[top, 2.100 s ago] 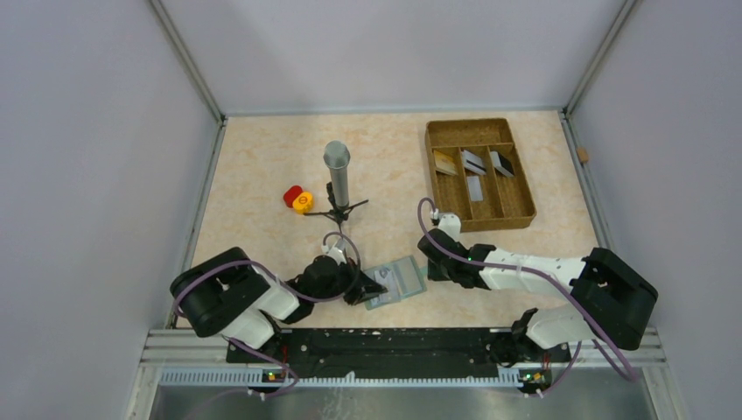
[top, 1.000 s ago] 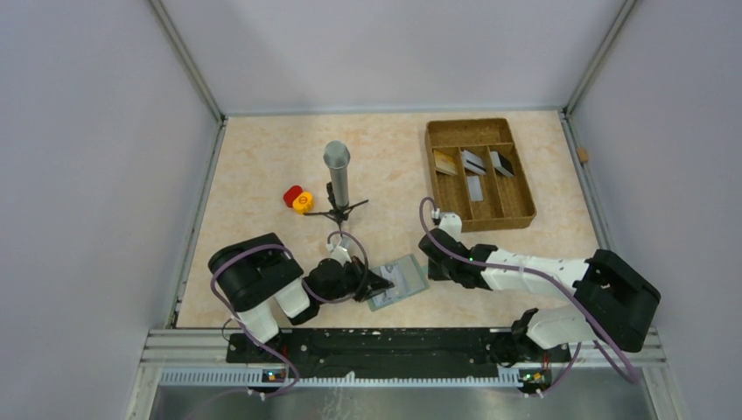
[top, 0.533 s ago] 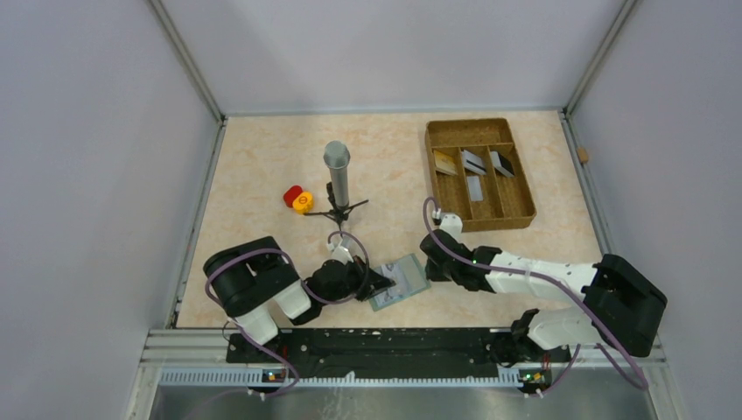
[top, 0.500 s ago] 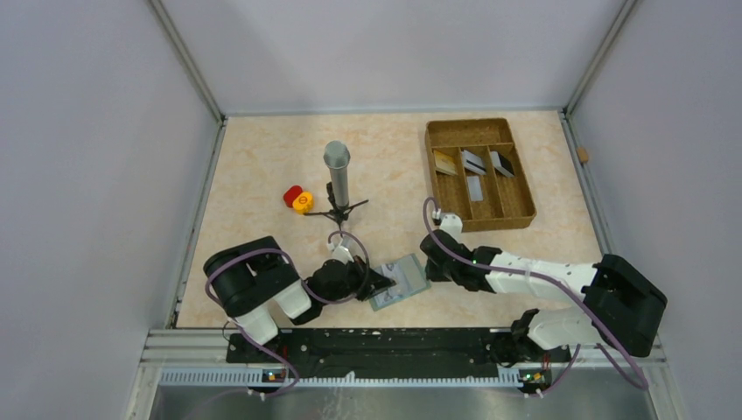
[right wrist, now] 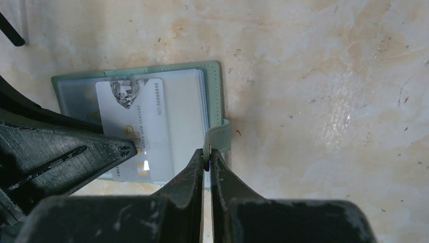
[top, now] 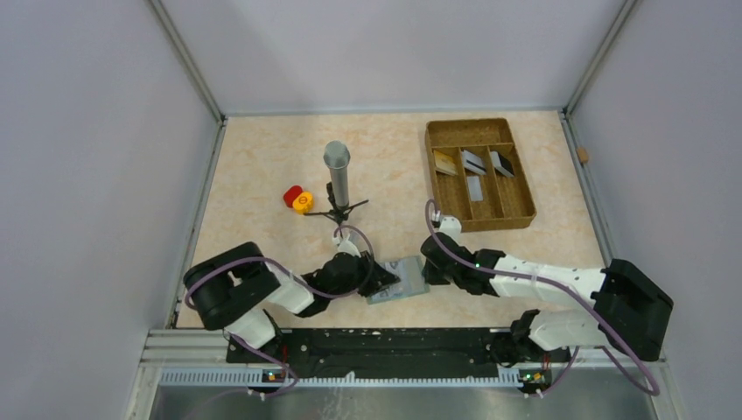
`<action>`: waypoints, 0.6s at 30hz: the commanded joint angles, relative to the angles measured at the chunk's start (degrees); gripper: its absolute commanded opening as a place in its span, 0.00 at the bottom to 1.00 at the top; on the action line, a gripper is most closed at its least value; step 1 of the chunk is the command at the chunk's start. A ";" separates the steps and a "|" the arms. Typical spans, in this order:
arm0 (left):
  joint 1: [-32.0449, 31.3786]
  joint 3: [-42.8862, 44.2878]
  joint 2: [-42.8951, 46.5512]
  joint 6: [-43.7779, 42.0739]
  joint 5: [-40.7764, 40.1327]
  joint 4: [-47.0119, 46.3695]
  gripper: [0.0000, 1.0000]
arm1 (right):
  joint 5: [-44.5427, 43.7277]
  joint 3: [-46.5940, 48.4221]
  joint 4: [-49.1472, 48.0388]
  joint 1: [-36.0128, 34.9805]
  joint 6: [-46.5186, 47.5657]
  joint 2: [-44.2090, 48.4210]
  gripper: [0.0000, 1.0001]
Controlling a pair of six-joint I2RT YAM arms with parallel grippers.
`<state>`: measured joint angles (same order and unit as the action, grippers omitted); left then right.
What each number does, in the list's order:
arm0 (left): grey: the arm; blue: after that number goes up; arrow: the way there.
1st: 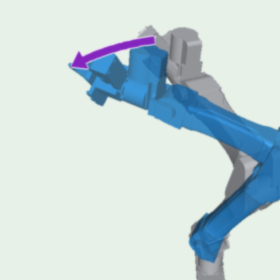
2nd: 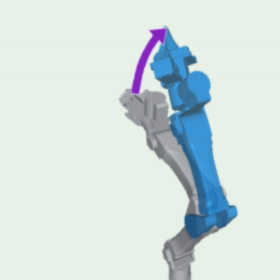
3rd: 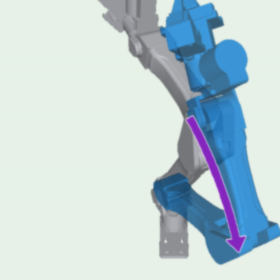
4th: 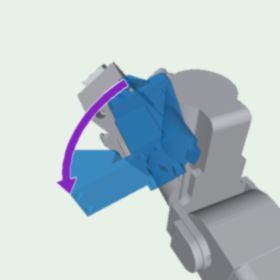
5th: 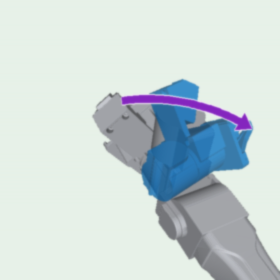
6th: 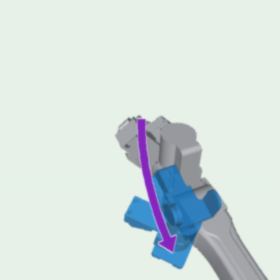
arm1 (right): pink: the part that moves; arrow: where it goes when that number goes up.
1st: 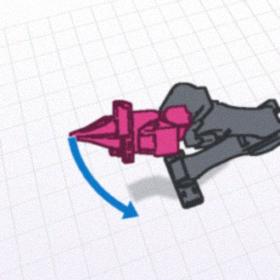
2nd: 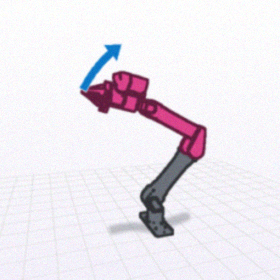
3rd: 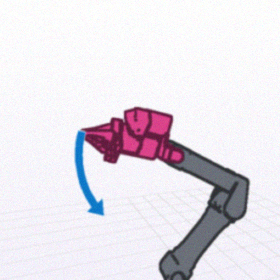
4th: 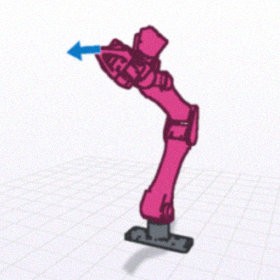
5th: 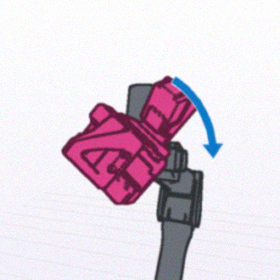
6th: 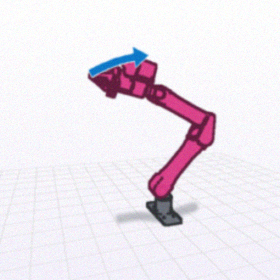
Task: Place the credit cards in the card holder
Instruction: Insert the credit card into the card holder.
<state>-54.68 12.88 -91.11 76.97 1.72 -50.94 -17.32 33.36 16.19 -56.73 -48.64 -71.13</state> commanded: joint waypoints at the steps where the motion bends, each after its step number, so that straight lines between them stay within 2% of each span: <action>1: -1.71 4.92 6.76 -5.18 -5.79 20.24 0.30 | -0.24 -0.34 1.21 -0.94 -0.93 2.83 0.00; 4: -2.99 7.57 9.36 -6.73 -8.62 29.32 0.39 | -0.67 -0.34 1.65 -1.01 -0.76 3.55 0.00; 11: -5.36 12.11 12.17 -8.57 -13.03 42.03 0.57 | -1.59 -0.60 2.12 -0.94 -0.29 4.07 0.00; 18: -7.13 15.26 15.75 -11.67 -15.89 45.94 0.63 | -2.36 -0.66 2.51 -0.98 0.16 4.29 0.00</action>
<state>-60.90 26.41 -78.13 68.97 -10.48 -11.79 -17.91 32.84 18.52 -56.90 -49.04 -68.51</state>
